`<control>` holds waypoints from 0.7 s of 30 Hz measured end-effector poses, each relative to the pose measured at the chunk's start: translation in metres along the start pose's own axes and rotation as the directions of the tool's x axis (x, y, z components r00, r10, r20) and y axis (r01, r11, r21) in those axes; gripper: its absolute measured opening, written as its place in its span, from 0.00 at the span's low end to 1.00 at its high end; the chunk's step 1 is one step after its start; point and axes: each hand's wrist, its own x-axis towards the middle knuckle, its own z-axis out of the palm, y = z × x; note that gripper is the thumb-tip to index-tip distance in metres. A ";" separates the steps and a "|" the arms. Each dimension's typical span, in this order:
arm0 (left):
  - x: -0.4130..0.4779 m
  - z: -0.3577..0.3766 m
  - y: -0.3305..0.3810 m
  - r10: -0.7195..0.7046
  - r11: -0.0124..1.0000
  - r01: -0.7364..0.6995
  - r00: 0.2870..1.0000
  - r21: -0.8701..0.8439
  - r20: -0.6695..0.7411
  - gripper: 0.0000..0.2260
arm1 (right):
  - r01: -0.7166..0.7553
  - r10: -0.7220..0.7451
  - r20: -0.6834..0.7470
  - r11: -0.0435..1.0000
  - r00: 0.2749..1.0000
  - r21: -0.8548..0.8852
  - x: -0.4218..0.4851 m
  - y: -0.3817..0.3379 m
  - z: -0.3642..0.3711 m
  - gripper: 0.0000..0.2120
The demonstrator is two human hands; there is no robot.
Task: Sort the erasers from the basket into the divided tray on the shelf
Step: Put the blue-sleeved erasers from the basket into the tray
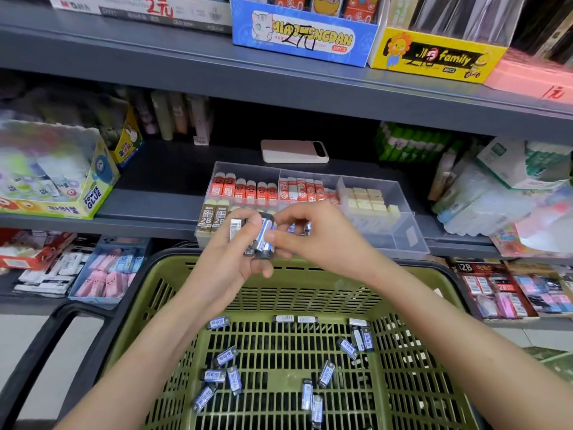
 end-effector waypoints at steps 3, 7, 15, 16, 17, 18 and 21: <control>0.001 -0.001 -0.001 -0.018 0.999 0.017 1.000 -0.036 -0.024 0.13 | -0.064 0.063 0.014 0.993 0.998 0.097 0.001 0.000 -0.004 0.06; 0.004 -0.001 0.000 -0.022 0.992 0.018 0.999 -0.124 -0.032 0.11 | -0.160 0.158 0.029 0.948 0.987 0.275 0.000 0.004 -0.013 0.09; 0.003 0.001 -0.001 -0.034 0.993 0.032 0.999 -0.111 -0.016 0.20 | -0.193 0.351 -0.224 0.832 0.909 0.520 0.011 0.038 -0.037 0.12; 0.003 0.000 0.000 -0.028 0.996 0.026 0.999 -0.089 -0.018 0.19 | -0.219 0.362 -0.285 0.876 0.888 0.430 0.013 0.045 -0.037 0.12; 0.003 0.000 0.000 -0.020 0.998 0.019 1.000 -0.067 -0.015 0.19 | -0.261 0.360 -0.327 0.915 0.874 0.309 0.015 0.052 -0.036 0.11; 0.002 0.000 0.000 -0.013 0.999 0.012 1.000 -0.047 -0.008 0.18 | -0.304 0.352 -0.349 0.935 0.869 0.184 0.016 0.058 -0.033 0.10; 0.001 0.000 -0.001 -0.004 1.000 0.004 1.000 -0.004 0.003 0.19 | -0.343 0.291 -0.379 0.937 0.878 -0.074 0.014 0.069 -0.021 0.10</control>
